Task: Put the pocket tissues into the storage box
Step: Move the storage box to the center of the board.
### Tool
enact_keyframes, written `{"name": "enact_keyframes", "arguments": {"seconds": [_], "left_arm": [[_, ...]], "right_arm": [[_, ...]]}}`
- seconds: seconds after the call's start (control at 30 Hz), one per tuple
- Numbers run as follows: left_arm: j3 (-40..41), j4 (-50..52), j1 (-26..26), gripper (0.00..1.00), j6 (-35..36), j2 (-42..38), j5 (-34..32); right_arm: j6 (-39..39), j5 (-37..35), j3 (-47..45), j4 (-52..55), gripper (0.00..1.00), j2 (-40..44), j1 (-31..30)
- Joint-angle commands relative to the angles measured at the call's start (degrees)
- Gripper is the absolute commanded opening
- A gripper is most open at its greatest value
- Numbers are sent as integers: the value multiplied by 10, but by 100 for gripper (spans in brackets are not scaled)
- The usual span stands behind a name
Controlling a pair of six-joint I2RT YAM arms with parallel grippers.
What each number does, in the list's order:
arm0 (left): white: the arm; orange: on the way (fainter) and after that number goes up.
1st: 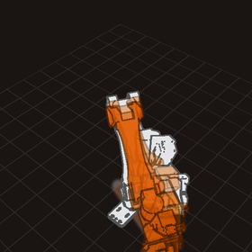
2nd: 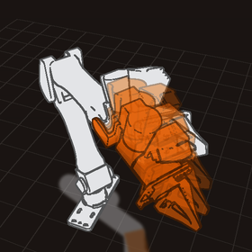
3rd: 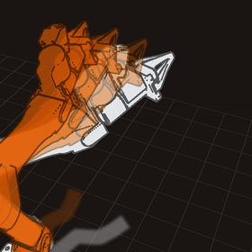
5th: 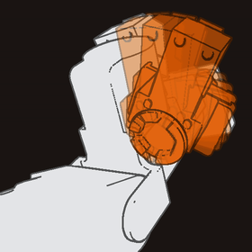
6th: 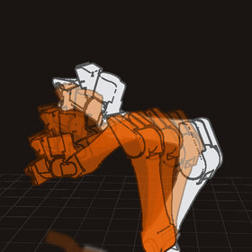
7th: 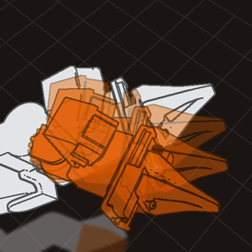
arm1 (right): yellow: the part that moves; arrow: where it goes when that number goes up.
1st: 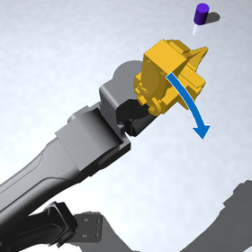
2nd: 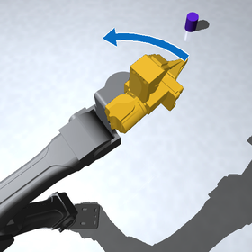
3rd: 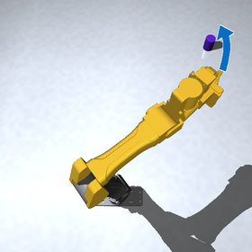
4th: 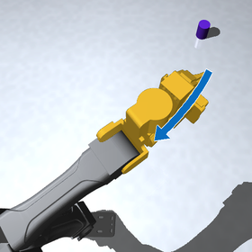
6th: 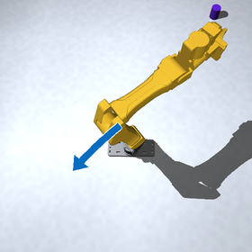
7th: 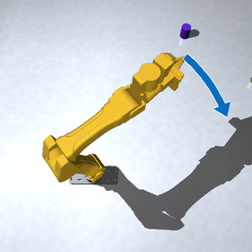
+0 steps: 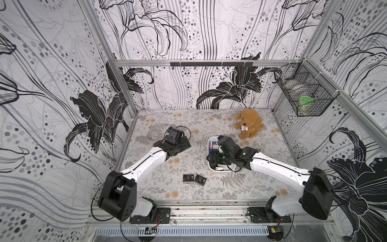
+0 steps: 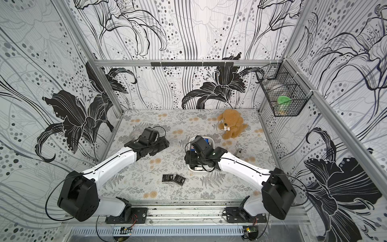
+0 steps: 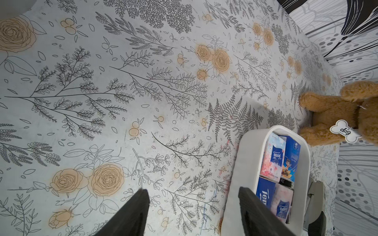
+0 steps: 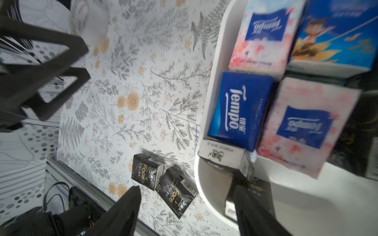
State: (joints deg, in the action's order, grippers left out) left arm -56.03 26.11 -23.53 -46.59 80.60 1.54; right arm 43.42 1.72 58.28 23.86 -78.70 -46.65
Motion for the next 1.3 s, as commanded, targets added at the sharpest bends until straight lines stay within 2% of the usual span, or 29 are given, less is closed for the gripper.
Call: {"name": "enact_keyframes", "arguments": {"seconds": [0.0,0.07,0.17,0.23,0.3,0.4,0.67,1.03,1.13,1.27], "left_arm": [[4,-21,9,76,6,-10,18],[8,-23,10,78,3,-18,17],[14,-25,12,87,3,-34,5],[20,-25,18,98,0,-39,12],[27,-29,32,97,-6,-36,41],[44,-50,53,97,-14,-28,89],[49,-42,67,97,6,-21,105],[94,-4,72,97,26,-57,91],[95,-4,76,97,25,-56,90],[92,-4,93,97,29,-49,87]], "right_arm": [[-4,-60,-4,62,79,32,38],[-2,-61,-22,78,80,41,80],[-16,-73,-52,86,80,54,136],[-31,-62,-72,79,80,54,167],[-47,-41,-86,67,80,47,183],[-62,-11,-103,39,81,29,191],[-103,79,-91,-60,82,-48,192],[-160,118,46,-58,81,-189,188],[-168,94,83,-25,81,-204,177],[-166,24,101,23,82,-180,156]]}}
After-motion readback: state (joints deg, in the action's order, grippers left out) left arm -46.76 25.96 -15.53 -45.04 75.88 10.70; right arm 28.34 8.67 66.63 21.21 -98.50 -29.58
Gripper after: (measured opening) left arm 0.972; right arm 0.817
